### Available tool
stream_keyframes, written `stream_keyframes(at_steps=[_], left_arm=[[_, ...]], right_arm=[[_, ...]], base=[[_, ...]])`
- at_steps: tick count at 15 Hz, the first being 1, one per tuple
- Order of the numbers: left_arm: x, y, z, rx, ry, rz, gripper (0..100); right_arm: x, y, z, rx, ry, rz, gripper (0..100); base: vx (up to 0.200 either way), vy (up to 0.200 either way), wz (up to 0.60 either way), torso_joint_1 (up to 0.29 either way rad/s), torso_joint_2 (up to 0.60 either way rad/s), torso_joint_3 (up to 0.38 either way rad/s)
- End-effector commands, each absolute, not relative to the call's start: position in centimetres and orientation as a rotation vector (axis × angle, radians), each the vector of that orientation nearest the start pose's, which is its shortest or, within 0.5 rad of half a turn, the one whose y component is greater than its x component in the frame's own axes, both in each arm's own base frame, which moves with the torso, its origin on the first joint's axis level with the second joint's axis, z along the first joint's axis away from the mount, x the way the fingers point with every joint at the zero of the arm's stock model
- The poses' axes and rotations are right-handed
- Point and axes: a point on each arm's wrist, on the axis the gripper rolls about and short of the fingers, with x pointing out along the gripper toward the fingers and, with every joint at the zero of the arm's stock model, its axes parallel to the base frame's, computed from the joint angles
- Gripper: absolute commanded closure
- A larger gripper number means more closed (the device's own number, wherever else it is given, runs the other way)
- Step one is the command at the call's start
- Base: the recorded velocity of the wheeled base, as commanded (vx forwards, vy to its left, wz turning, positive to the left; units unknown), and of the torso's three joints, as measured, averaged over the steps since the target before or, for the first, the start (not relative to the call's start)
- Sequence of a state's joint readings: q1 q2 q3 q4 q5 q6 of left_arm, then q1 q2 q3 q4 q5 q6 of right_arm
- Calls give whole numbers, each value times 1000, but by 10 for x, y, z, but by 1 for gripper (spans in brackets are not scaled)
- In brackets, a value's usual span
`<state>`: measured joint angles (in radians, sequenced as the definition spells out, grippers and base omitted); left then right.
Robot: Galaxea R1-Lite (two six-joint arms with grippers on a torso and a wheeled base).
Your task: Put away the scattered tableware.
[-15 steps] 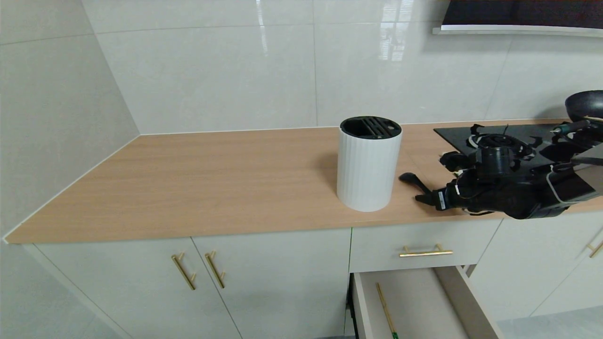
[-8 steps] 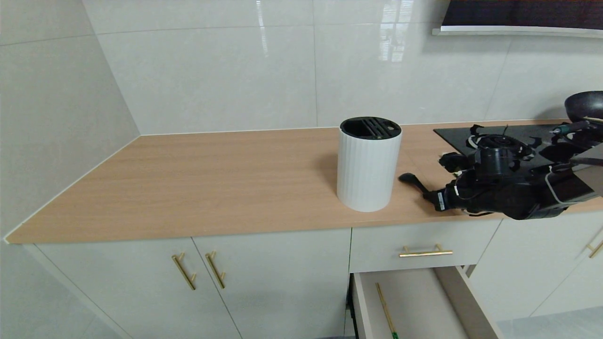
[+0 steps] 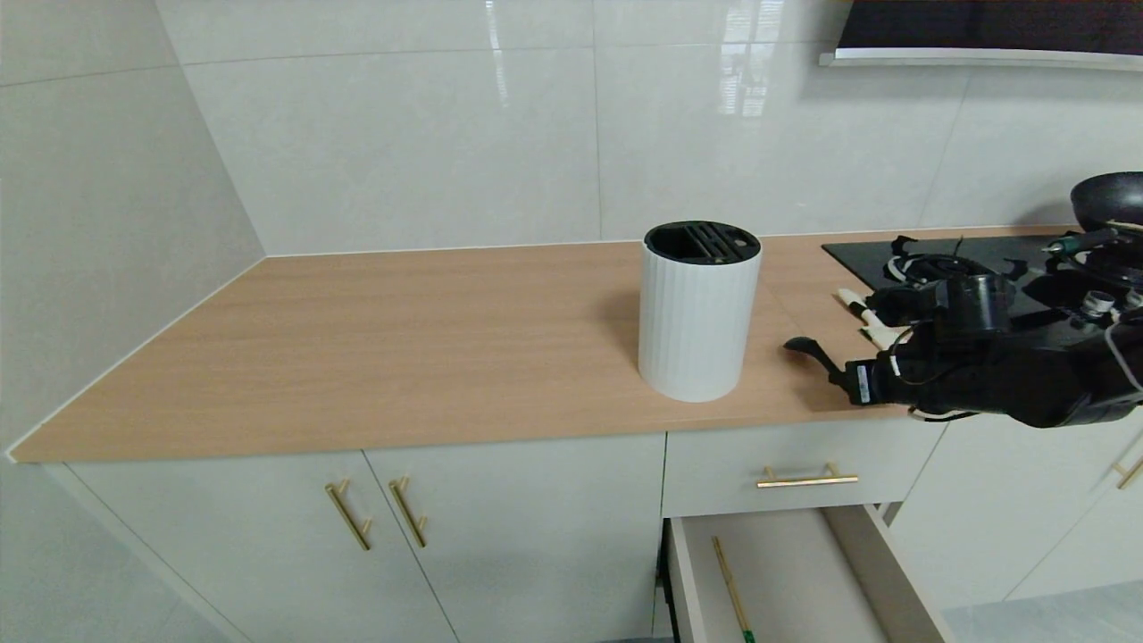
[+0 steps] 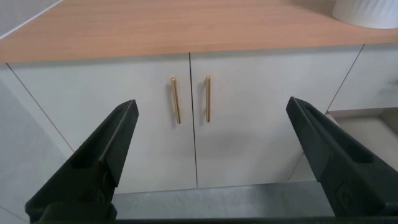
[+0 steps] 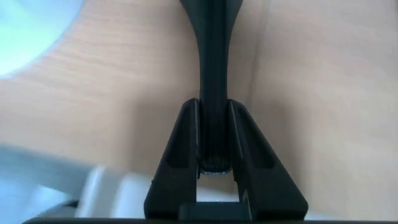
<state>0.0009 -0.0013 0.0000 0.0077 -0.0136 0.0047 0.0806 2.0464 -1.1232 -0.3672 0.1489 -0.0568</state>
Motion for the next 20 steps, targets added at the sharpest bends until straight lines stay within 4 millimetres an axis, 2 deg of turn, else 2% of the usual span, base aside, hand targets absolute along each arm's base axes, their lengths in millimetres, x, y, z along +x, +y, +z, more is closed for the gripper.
stream_keyframes(at_steps=[1,5,9,12,16,20], left_arm=[[-23,0,75,5,8,-12,0],[-23,0,75,5,8,-12,0],[-23,0,75,5,8,-12,0],[-23,0,75,5,8,-12,0],[-23,0,75,5,8,-12,0],[-23,0,75,5,8,-12,0]], right_arm=[[319,30,166,44,483,206,100],[236,28,187,37,508,191,100],[197,25,170,109,777,164,100],[194,25,158,108,838,163,100],[219,28,119,95,1020,140,100],[229,29,105,93,1050,136,100]], base=[[0,0,0,0,0,0],[0,0,0,0,0,0],[0,0,0,0,0,0],[0,0,0,0,0,0],[0,0,0,0,0,0],[0,0,0,0,0,0]])
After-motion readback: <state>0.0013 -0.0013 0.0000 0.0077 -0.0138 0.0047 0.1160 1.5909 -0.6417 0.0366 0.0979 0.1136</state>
